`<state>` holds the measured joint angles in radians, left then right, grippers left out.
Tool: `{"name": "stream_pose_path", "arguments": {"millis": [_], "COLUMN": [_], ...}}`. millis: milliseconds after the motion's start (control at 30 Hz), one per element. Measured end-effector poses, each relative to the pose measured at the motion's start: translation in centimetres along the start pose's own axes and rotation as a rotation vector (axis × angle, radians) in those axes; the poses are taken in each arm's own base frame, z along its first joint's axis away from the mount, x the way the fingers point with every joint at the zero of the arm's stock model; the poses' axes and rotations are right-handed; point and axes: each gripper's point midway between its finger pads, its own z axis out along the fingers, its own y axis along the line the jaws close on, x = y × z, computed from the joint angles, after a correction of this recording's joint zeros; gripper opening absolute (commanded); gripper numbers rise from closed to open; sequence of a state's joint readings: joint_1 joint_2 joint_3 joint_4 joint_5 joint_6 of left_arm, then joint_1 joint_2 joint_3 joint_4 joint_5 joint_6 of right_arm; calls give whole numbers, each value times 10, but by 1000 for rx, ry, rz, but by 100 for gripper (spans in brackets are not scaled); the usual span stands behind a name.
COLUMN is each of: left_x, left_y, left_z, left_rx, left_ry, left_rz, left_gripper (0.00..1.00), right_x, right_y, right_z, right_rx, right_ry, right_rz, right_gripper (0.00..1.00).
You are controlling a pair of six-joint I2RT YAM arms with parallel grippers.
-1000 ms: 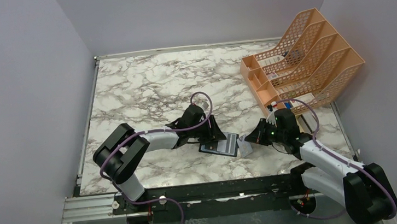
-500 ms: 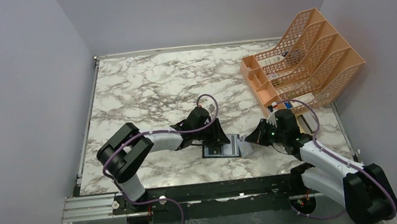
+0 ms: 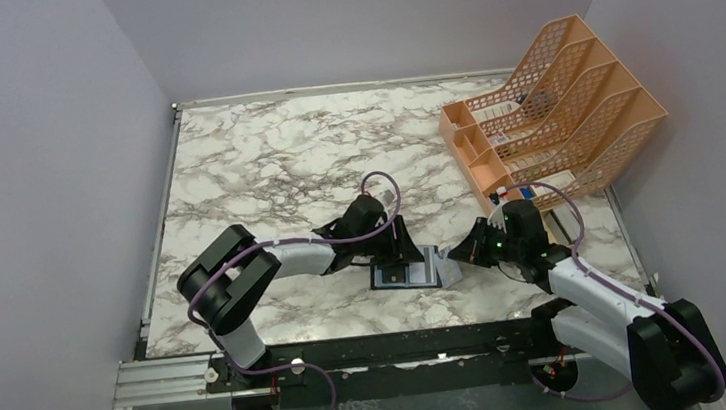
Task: Put the credit cards into the card holder
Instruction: Insert the credit card into the card holder, then turn over the card slot in the card holder.
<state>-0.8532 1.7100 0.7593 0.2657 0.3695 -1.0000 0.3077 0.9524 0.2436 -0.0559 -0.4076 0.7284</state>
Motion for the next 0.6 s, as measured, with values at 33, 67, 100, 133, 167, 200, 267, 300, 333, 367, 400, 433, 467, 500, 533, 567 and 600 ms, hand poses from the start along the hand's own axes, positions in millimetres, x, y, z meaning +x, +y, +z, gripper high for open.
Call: {"name": "stream_pose_path", "arguments": {"millis": [33, 67, 100, 133, 167, 200, 267, 300, 333, 367, 400, 433, 467, 500, 533, 567, 600], "left_x": [0, -1, -1, -3, -3, -4, -4, -6, -8, -9, -12, -14, -17, -21, -25, -28, -30], "left_y": [-1, -3, -4, -5, -5, -6, -5, -4, -3, -2, -1, 1, 3, 6, 10, 12, 15], "left_z": [-1, -3, -5, -7, -9, -10, -15, -18, -21, -24, -28, -31, -34, -38, -42, -46, -48], "left_rx": [2, 2, 2, -1, -4, -7, -20, -30, -38, -48, -61, -71, -85, -97, -114, -123, -132], "left_ry": [-2, -5, -8, -14, -19, -21, -27, -34, -42, -49, -59, -67, -78, -89, -101, -109, -115], "left_rz": [1, 3, 4, 9, 12, 14, 21, 24, 26, 31, 37, 39, 43, 45, 48, 50, 51], "left_gripper": [52, 53, 54, 54, 55, 55, 56, 56, 57, 57, 58, 59, 60, 61, 62, 63, 64], "right_x": [0, 0, 0, 0, 0, 1, 0, -1, -3, -5, -7, -9, -11, -13, -15, -16, -17], "right_y": [0, 0, 0, 0, 0, -1, -1, -1, 0, 2, 4, 6, 8, 11, 13, 14, 15], "right_z": [0, 0, -1, -1, -1, -2, -3, -4, -5, -7, -8, -9, -11, -12, -13, -13, -13], "right_rx": [0, 0, 0, 1, 3, 6, 16, 19, 21, 21, 18, 16, 12, 7, 4, 1, -2], "right_ry": [-1, 0, -1, -1, -1, 1, 3, 0, -5, -10, -16, -21, -26, -31, -36, -39, -40], "right_rz": [-1, 0, -1, -2, -5, -7, -13, -18, -23, -28, -34, -37, -41, -45, -48, -50, -50], "right_gripper": [1, 1, 1, 1, 1, 1, 1, 1, 1, 1, 1, 1, 1, 1, 1, 1, 1]}}
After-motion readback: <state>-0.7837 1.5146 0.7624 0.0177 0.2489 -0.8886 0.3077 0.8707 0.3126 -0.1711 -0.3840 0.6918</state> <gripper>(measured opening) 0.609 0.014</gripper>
